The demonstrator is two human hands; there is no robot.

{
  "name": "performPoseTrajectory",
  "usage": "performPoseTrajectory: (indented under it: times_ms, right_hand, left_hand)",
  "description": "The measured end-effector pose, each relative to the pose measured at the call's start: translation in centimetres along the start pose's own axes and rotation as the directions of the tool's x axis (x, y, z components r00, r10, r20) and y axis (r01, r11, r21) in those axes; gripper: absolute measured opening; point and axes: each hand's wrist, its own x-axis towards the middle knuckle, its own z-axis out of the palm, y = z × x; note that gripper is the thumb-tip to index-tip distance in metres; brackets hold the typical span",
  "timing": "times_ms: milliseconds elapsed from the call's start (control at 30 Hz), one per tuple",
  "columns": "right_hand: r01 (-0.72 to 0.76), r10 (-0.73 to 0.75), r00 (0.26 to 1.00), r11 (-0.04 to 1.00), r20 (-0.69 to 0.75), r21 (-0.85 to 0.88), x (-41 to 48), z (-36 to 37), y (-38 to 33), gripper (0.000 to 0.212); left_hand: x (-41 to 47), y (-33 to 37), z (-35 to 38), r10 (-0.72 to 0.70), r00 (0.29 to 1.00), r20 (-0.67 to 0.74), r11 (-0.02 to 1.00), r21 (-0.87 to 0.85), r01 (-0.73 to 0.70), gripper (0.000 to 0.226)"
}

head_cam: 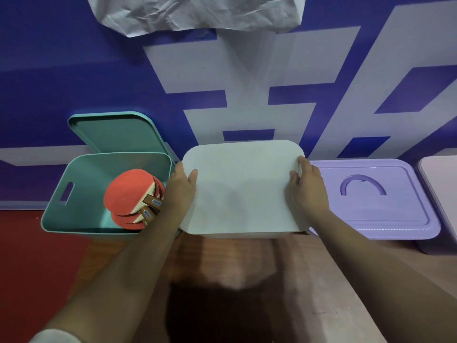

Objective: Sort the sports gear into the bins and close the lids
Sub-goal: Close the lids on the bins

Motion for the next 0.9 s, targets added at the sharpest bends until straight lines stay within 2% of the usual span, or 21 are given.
performPoseTrajectory:
  times_ms: [133,267,433,633,700,800,900]
  right_hand:
    - [0.030,-0.031,0.999,0.997,-0.013,-0.068,0.3,0.5,0.0,0.043]
    - [0.008,-0.010,1.000,0.979,-0.008,-0.204,-0.4,1.6,0.5,0.051]
    - [0.001,-0.005,1.000,0.974,-0.014,-0.226,-0.2,1.9,0.5,0.053]
    - [0.040,-0.047,0.999,0.975,-0.025,-0.219,-0.2,0.7,0.0,0.048]
    - [0.039,-0.049,0.998,0.969,-0.037,-0.245,-0.2,0.1,-1.2,0.049]
    - [0.057,-0.069,0.996,0.980,-0.056,-0.192,-0.2,-0.4,-4.7,0.050]
    - [0.101,-0.111,0.992,0.981,-0.055,-0.168,-0.5,-0.1,-9.5,0.050]
  left_hand:
    - [0.4,0.0,0.6,0.053,0.998,-0.030,0.999,-0.002,-0.053,0.044]
    - [0.4,-0.1,1.2,0.065,0.996,-0.055,0.998,0.027,-0.064,0.046]
    - [0.4,-0.1,1.8,0.078,0.995,-0.070,0.992,0.109,-0.070,0.044]
    - [1.0,-0.1,-0.6,-0.045,0.999,0.022,0.998,-0.040,0.046,0.048]
    - [0.7,-0.1,-2.4,0.006,1.000,0.010,0.998,-0.067,-0.006,0.046]
    - [0.9,-0.6,-5.5,0.088,0.996,-0.035,0.990,-0.110,-0.091,0.042]
    - [2.6,-1.8,-8.8,0.099,0.989,-0.108,0.986,-0.121,-0.112,0.041]
